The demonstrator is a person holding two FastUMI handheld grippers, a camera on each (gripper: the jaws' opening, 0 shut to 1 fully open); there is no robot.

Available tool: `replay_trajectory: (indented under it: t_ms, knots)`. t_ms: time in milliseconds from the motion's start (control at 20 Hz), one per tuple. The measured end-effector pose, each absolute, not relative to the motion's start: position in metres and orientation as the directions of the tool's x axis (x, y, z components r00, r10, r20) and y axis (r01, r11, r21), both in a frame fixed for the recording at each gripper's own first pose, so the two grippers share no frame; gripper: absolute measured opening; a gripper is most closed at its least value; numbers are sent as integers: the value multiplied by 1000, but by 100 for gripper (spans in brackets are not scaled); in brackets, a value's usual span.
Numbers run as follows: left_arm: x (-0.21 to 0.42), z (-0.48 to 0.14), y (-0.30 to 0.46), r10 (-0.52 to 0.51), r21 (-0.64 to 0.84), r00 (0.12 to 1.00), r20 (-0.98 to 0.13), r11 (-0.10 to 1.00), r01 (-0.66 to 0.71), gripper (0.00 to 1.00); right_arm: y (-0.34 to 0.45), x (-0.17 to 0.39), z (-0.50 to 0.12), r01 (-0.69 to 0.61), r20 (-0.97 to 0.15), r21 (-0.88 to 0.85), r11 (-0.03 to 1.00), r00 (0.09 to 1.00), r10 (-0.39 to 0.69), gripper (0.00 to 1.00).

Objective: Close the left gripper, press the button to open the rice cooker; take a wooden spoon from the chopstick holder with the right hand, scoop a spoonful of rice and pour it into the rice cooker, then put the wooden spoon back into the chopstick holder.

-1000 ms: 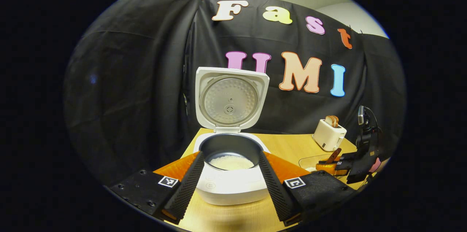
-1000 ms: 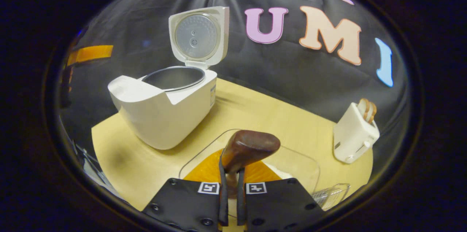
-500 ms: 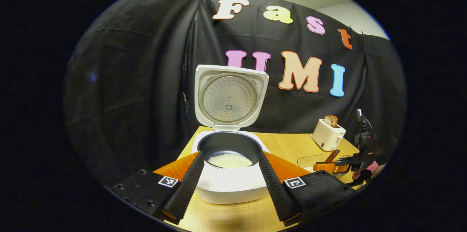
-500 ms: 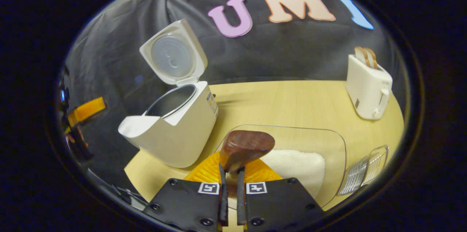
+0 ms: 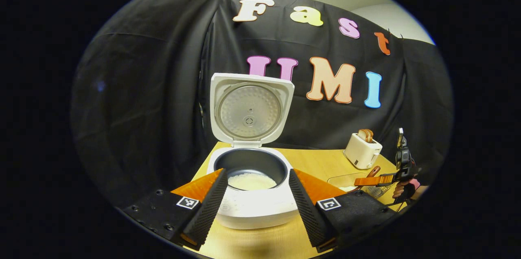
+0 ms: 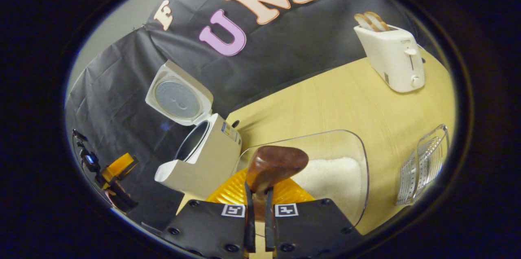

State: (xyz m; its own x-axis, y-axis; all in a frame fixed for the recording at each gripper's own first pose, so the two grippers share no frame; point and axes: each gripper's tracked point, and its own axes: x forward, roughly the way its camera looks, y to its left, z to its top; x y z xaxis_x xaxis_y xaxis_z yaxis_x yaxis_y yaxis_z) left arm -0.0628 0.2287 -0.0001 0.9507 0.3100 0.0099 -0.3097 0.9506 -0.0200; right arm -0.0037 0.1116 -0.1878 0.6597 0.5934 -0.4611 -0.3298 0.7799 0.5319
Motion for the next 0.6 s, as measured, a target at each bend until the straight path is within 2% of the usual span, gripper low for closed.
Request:
replay_trajectory:
  t_ms: [250, 600]
  knots:
    - [-59, 5, 220, 287, -12, 958, 19, 958, -286, 89, 100, 1, -170, -275, -411, 606, 747, 695, 590, 13]
    - [-59, 9, 215, 267, -13, 963, 29, 964, -266, 89, 85, 2, -128, -208, -281, 750, 627, 759, 588, 11]
